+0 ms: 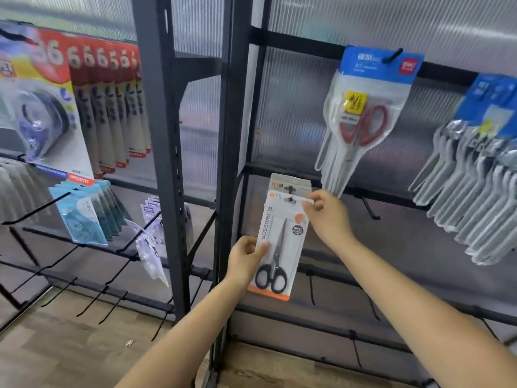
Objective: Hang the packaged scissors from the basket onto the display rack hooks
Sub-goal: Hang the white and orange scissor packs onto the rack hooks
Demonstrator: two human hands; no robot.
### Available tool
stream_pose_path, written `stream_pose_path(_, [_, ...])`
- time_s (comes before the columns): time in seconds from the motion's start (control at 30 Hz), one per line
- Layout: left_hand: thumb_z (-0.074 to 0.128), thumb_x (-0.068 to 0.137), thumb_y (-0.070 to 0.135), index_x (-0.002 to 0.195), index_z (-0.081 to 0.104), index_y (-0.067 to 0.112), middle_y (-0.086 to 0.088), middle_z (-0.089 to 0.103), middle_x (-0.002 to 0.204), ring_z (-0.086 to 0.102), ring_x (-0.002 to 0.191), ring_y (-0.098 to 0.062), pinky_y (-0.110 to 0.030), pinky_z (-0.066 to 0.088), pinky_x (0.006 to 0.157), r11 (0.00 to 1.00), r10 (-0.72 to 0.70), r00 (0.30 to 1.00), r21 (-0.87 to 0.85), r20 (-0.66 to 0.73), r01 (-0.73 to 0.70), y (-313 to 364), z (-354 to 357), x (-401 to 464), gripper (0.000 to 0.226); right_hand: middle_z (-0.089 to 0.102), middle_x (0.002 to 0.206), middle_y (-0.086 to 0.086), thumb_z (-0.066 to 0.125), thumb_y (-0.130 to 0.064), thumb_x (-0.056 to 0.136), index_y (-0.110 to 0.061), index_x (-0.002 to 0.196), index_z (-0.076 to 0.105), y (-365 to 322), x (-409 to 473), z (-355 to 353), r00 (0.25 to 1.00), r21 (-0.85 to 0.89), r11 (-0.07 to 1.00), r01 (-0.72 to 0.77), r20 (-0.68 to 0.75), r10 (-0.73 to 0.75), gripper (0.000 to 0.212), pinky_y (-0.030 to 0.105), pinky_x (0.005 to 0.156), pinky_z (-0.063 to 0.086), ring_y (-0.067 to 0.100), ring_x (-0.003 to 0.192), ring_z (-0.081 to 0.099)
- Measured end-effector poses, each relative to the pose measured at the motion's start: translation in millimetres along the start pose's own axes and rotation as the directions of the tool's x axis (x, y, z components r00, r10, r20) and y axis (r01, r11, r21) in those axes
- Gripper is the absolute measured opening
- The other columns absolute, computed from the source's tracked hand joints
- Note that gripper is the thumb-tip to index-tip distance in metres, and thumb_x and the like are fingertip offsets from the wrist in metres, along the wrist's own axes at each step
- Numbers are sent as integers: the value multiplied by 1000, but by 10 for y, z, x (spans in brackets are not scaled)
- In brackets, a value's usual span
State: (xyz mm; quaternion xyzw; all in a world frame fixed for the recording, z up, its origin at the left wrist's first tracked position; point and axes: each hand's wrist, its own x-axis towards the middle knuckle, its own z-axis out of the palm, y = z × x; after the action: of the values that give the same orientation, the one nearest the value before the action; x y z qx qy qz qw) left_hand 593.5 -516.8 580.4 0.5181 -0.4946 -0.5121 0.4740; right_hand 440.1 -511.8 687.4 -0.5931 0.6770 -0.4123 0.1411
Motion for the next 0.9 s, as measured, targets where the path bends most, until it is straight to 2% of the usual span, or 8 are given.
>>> stream_pose_path(0.13, [63, 89, 19, 92, 64, 12, -1, 68, 87, 63, 79, -12, -15, 50, 65, 1000, 27, 999, -9, -40, -28, -63, 57, 105, 8, 57, 85, -10, 50, -15, 96, -11, 113, 54, 23, -46, 54, 997, -41, 996, 75, 9, -75, 18, 0, 61, 39, -15, 71, 57])
stream_pose_path(0.2, [62, 90, 19, 84, 66, 14, -1, 68, 81, 61, 75, -11, -11, 47, 62, 999, 28, 998, -18, -59, -29, -79, 101, 158, 8, 57, 116, -1, 46, -18, 98, -7, 130, 48, 52, -68, 78, 991, -147, 980, 132, 40, -128, 34, 6, 85, 37, -3, 103, 57])
stream_pose_path(0.27, [61, 91, 18, 73, 62, 17, 2, 66, 76, 58, 71, -7, -7, 44, 57, 999, 43, 996, -27, -80, -46, -77, 154, 198, 17, 36, 146, 3, 42, -19, 99, -7, 143, 34, 84, -75, 112, 985, -270, 949, 163, 103, -140, 46, 16, 102, 25, 14, 134, 35])
stream_pose_path(0.33, [58, 92, 21, 73, 61, 19, 2, 67, 80, 60, 74, -8, -13, 46, 59, 999, 43, 996, -16, -84, -44, -73, 214, 262, 19, 14, 157, 2, 39, -20, 100, -7, 148, 21, 104, -63, 147, 979, -361, 915, 182, 149, -136, 53, 17, 106, 13, 14, 143, 15])
stream_pose_path(0.47, [51, 96, 27, 86, 60, 17, -2, 66, 90, 61, 81, -13, -20, 43, 62, 997, 28, 994, 81, -101, -19, -61, 311, 409, 17, 0, 159, -4, 38, -17, 100, -11, 150, 12, 63, -23, 164, 980, -385, 908, 164, 164, -108, 57, 19, 107, 22, 9, 139, 19])
stream_pose_path(0.63, [50, 95, 38, 129, 54, 14, -4, 62, 122, 60, 109, -20, -40, 51, 92, 990, -29, 994, 133, -103, 43, -25, 339, 518, 42, -6, 159, 0, 40, -15, 98, -12, 151, 4, 64, 34, 219, 986, -428, 895, 127, 150, -69, 64, 25, 111, 20, 16, 145, 5])
stream_pose_path(0.73, [49, 95, 36, 131, 51, 14, -3, 61, 123, 60, 107, -19, -35, 52, 88, 985, -12, 994, 171, -107, 31, 20, 338, 513, 42, -7, 159, 1, 40, -14, 98, -13, 151, 2, 83, 8, 216, 988, -429, 897, 111, 148, -51, 66, 28, 112, 23, 18, 145, 6])
stream_pose_path(0.9, [51, 97, 22, 129, 49, 6, -4, 59, 116, 50, 92, -9, -26, 40, 75, 957, 89, 981, 289, -171, -36, 100, 292, 318, 37, -4, 159, 1, 41, -18, 98, -11, 151, -1, 153, -200, 86, 986, -448, 887, 113, 164, -43, 68, 29, 113, 24, 17, 145, 7])
